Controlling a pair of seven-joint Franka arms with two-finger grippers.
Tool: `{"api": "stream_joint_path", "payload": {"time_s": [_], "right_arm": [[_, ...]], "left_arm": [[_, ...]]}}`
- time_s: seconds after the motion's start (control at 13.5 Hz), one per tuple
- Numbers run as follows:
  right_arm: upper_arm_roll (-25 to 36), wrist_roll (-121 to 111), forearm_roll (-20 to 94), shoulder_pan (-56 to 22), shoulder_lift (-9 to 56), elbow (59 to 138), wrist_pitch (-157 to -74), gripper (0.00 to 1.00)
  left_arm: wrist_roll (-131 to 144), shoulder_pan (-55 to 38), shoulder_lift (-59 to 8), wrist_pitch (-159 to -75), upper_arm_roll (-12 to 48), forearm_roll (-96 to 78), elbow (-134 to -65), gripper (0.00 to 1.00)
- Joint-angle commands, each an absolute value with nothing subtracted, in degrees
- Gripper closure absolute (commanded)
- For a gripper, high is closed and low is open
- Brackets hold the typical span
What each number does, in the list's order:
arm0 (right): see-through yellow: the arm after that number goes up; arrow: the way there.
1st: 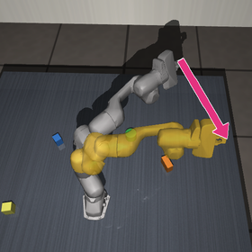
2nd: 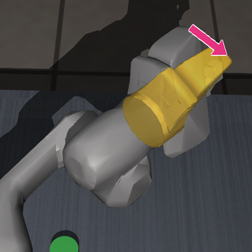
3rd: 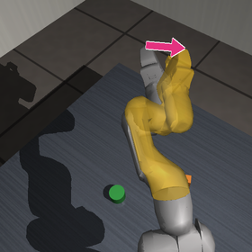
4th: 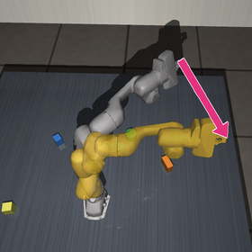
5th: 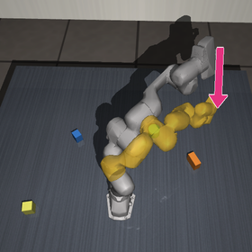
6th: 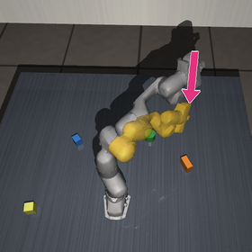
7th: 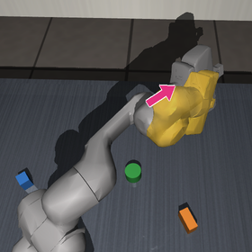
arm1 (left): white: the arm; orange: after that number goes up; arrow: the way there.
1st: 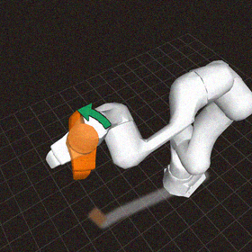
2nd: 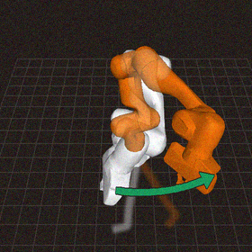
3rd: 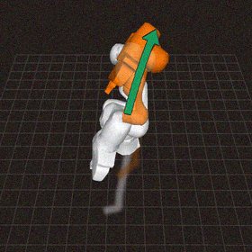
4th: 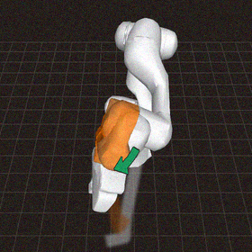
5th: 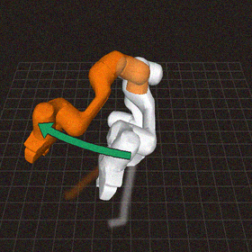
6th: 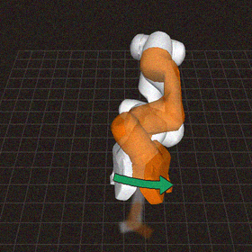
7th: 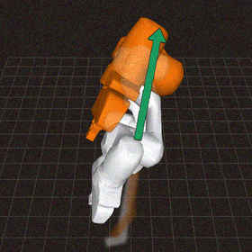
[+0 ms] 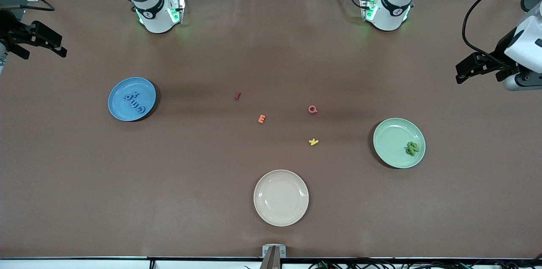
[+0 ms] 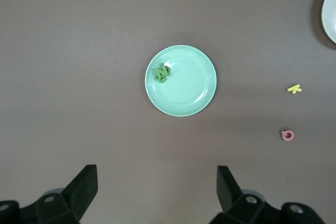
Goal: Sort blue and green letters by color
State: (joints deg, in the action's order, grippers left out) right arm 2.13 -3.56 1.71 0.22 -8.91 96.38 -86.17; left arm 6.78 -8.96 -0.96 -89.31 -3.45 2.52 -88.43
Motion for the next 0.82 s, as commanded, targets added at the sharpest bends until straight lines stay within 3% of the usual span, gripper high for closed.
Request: {"api": "stream_joint_path", "payload": {"time_s": [0.0,0.3,0.74], "right_arm": [[2.20,-3.42,1.93,0.17,-8.53,96.24,-85.34,0.00],[2.29,-3.52,1.23,-0.09,-4.93,91.24,-84.47,0.00],[2.20,-3.60,0.09,0.09,-4.66,91.05,-83.76,0.00]], "left_arm": [[5.54,-9.05,0.44,-88.86,-3.96,2.20,-89.38,0.00],[5.54,-8.35,0.18,-88.86,-3.52,2.11,-89.38,0.00],[5.62,-6.24,0.17,-88.86,-1.05,1.85,-89.38,0.00]]}}
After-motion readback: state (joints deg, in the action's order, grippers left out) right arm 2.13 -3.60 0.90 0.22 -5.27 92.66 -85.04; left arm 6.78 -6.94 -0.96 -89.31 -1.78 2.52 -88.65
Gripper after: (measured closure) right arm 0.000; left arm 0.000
